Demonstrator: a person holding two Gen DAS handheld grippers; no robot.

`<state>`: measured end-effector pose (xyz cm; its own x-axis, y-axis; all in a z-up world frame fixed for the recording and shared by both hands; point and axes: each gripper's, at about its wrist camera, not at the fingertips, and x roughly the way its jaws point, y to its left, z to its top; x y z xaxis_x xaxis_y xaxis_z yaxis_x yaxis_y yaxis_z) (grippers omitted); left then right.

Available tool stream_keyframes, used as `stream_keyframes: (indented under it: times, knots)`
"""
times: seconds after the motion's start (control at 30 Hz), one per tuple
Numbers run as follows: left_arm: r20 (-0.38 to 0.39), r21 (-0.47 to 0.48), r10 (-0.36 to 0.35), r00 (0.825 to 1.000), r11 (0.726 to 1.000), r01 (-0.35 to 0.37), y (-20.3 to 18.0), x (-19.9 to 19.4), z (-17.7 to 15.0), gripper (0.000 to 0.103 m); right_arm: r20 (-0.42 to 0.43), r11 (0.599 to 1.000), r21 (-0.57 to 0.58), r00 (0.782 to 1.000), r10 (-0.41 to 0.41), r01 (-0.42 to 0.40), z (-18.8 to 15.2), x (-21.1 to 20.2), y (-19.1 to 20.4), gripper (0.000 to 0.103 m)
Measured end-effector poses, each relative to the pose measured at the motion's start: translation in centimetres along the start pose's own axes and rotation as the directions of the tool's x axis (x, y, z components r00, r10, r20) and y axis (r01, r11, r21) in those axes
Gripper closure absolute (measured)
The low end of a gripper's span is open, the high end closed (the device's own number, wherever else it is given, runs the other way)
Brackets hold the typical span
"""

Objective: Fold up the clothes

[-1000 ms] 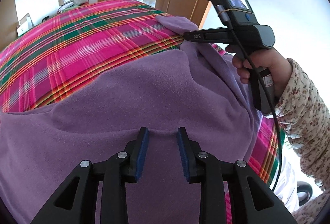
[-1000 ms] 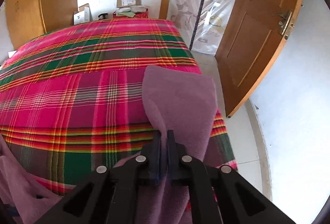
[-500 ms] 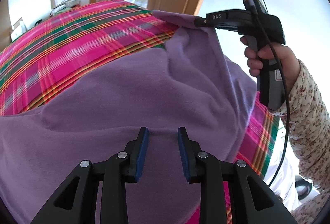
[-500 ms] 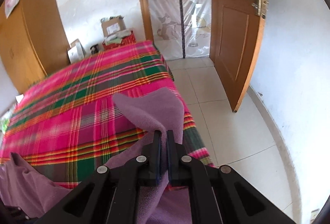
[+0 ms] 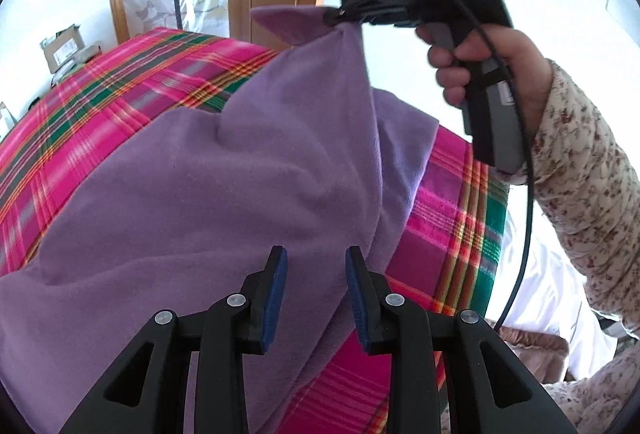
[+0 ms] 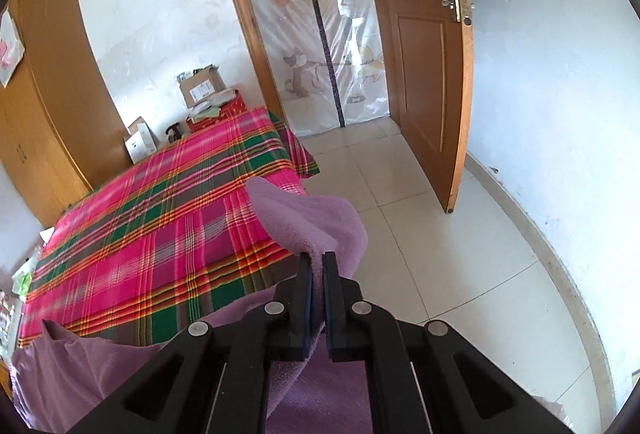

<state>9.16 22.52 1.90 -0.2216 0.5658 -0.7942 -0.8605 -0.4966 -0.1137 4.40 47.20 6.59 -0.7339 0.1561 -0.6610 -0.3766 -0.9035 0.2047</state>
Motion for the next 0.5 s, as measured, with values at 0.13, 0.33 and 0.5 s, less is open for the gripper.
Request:
stream_keyframes:
  times: [0.13, 0.33, 0.5]
  knots:
    - [0.001, 0.021, 0.016, 1.0, 1.0, -0.016, -0.5, 0.1, 0.2, 0.072, 0.027, 1.0, 0.019, 1.0, -0.007, 0.007, 0.1, -1.0, -0.4, 0.098]
    - [-0.005, 0.042, 0.068, 0.998, 0.997, -0.067, -0.8, 0.8, 0.0, 0.072, 0.062, 0.998, 0.064, 0.998, -0.018, 0.014, -0.3, -2.4, -1.3, 0.098]
    - [-0.001, 0.072, 0.097, 0.995, 0.993, -0.097, -1.3, 0.9, 0.0, 0.072, 0.085, 0.993, 0.115, 0.996, -0.027, 0.017, -0.8, -3.5, -2.6, 0.098]
